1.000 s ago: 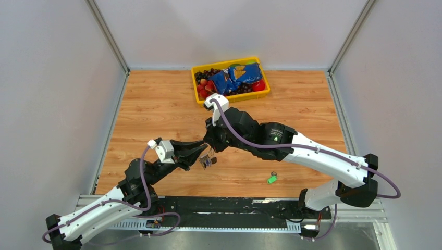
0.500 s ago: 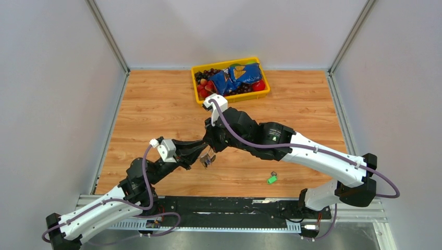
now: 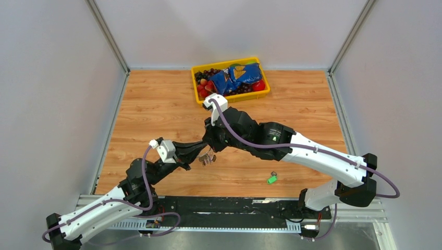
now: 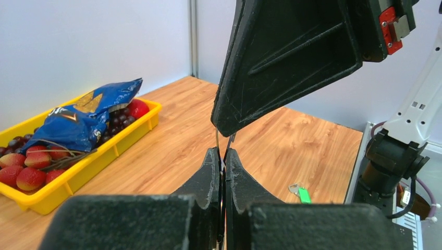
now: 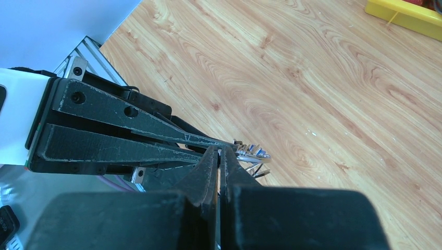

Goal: Put the keys on the keyring

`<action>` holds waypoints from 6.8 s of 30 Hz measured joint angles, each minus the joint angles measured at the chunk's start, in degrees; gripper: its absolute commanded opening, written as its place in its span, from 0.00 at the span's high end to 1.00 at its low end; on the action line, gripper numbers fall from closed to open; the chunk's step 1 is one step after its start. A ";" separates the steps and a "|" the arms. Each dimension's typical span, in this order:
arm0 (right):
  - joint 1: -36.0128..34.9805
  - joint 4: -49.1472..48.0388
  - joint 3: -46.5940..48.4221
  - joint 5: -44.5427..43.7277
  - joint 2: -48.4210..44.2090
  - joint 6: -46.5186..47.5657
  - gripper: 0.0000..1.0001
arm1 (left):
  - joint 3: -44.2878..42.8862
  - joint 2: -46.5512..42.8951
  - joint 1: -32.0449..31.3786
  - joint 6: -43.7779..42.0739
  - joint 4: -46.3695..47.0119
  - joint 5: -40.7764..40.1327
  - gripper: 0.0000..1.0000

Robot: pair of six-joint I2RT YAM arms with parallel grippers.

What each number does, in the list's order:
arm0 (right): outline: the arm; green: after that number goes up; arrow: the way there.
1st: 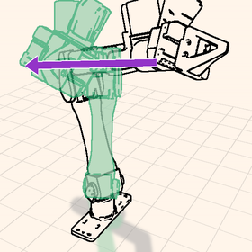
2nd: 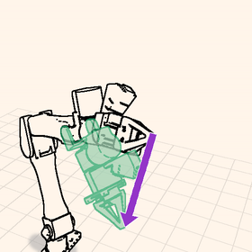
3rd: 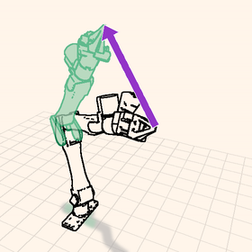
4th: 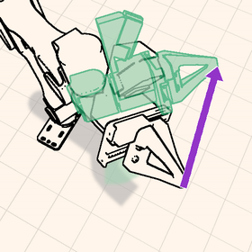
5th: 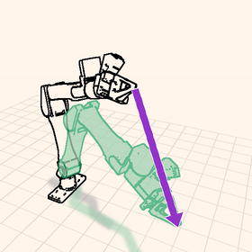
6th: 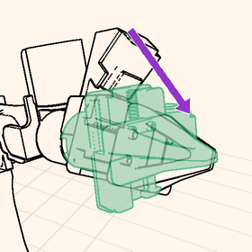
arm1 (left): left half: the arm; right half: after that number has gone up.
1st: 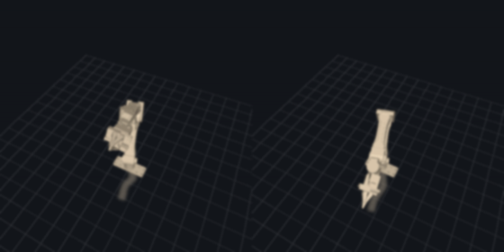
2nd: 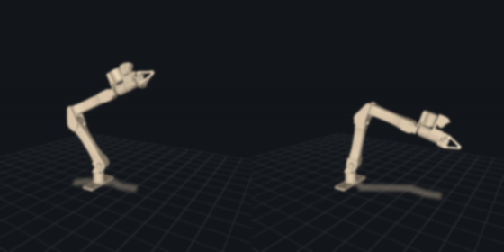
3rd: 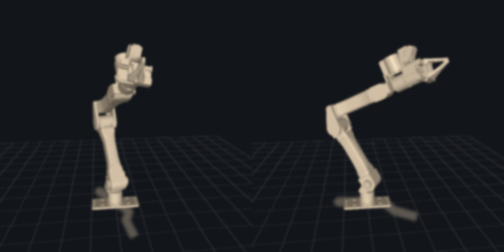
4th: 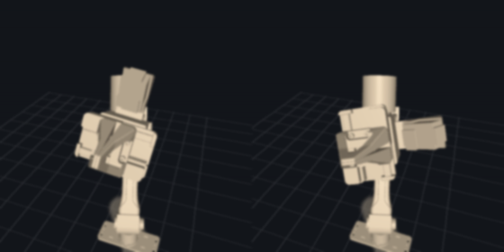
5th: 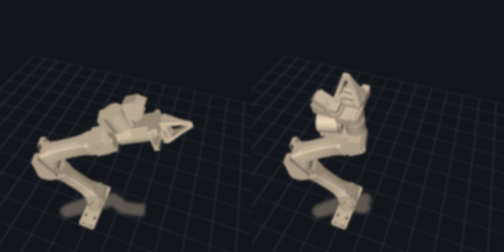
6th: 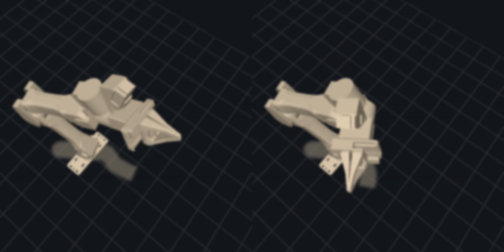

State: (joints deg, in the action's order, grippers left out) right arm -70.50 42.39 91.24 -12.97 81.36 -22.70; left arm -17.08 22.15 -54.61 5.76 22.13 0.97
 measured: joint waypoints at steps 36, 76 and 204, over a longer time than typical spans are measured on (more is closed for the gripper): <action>10.56 -2.12 -21.53 -3.17 -14.84 -3.82 0.56 | 0.68 -3.96 0.00 1.64 -5.51 -15.37 0.99; 16.33 13.77 -66.18 -12.96 -41.22 -51.84 0.55 | 0.68 -4.48 0.00 2.86 -7.78 -16.04 0.99; 2.29 -77.22 -63.73 2.45 -26.77 -33.51 1.00 | 4.74 -9.62 0.00 2.21 -1.16 -4.44 0.99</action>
State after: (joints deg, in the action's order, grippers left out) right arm -68.20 -34.83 27.51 -10.52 54.59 -56.21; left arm -12.34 12.53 -54.61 7.97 20.97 -3.46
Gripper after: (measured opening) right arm 0.004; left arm 0.029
